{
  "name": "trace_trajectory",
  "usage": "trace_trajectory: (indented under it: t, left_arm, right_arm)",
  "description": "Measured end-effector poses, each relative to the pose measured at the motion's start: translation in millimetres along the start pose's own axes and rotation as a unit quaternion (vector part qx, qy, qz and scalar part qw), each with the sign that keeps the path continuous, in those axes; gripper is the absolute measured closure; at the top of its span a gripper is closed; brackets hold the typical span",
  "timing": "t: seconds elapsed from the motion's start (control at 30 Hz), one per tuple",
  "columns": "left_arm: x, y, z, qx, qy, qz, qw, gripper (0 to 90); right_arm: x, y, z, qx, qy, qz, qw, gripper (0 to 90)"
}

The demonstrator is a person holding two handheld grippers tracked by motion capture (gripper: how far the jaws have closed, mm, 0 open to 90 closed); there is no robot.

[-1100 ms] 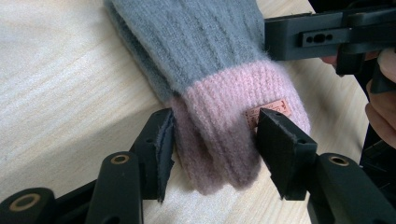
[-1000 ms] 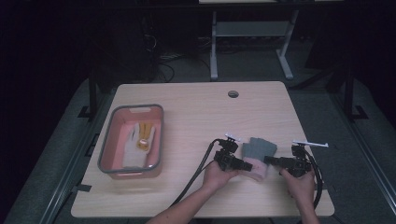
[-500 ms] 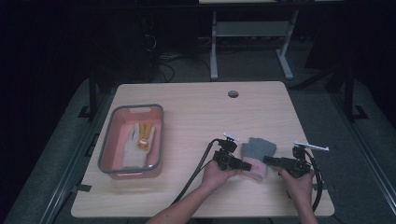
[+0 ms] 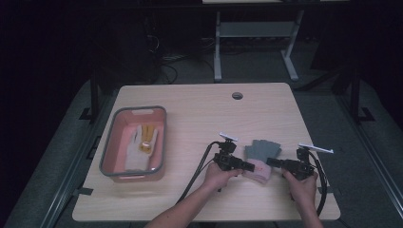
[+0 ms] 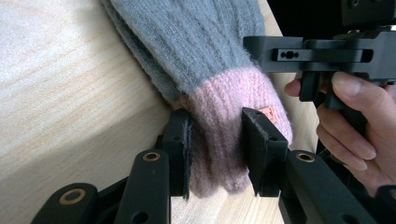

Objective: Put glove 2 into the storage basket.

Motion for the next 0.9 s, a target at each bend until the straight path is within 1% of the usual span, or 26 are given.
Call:
trace_trajectory:
  t: [0.1,0.17,0.23,0.43,0.47,0.53,0.63,0.67,0.7,0.83,0.9]
  left_arm:
    - [-3.0,0.5,0.9,0.004,0.004,-0.002,1.0000,64.7]
    - [-6.7,0.6,2.0,0.004,0.008,0.001,1.0000,64.8]
    - [-11.9,0.8,3.3,0.005,0.013,0.003,0.9999,64.8]
    - [-28.2,1.5,7.7,0.011,0.023,0.006,0.9997,64.8]
    - [-31.6,2.1,8.4,0.015,0.029,0.005,0.9995,64.8]
    - [-37.0,3.1,9.4,0.014,0.030,0.006,0.9994,64.8]
    - [-45.2,3.9,10.4,0.020,0.032,0.006,0.9993,64.9]
    - [-48.6,4.0,10.5,0.023,0.035,0.005,0.9991,64.8]
    - [-50.8,4.6,10.9,0.021,0.035,0.004,0.9992,64.8]
    - [-62.6,5.2,10.9,0.025,0.043,0.003,0.9988,64.9]
    - [-68.0,5.4,10.7,0.026,0.045,0.001,0.9986,64.9]
  right_arm:
    - [-2.1,-5.2,0.1,-0.006,0.005,-0.005,1.0000,79.2]
    - [-1.9,-8.9,1.0,-0.011,0.005,-0.003,0.9999,79.2]
    - [-1.8,-12.2,1.5,-0.017,0.007,-0.007,0.9998,79.3]
    - [1.1,-25.5,1.0,-0.036,-0.004,-0.011,0.9993,79.3]
    - [1.5,-28.0,0.6,-0.041,-0.006,-0.010,0.9991,79.3]
    - [2.4,-32.2,-0.1,-0.047,-0.007,-0.013,0.9988,79.3]
    - [2.9,-39.2,-0.9,-0.053,-0.011,-0.020,0.9984,79.3]
    - [3.4,-41.0,-1.4,-0.059,-0.010,-0.021,0.9980,79.3]
    - [4.1,-43.9,-1.8,-0.062,-0.011,-0.023,0.9977,79.3]
    - [5.2,-52.4,-5.5,-0.071,-0.015,-0.034,0.9968,79.3]
    - [6.4,-58.9,-8.5,-0.080,-0.020,-0.034,0.9960,79.3]
Point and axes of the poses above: each handheld gripper's, and its own axes: x roughly forward along the jaws, z roughly out of its underside, y roughly to its right, the point moved 1 cm from there along x, roughly forward along the jaws, and after that the axes turned 5 degrees about -y, right-handed, at the moved point
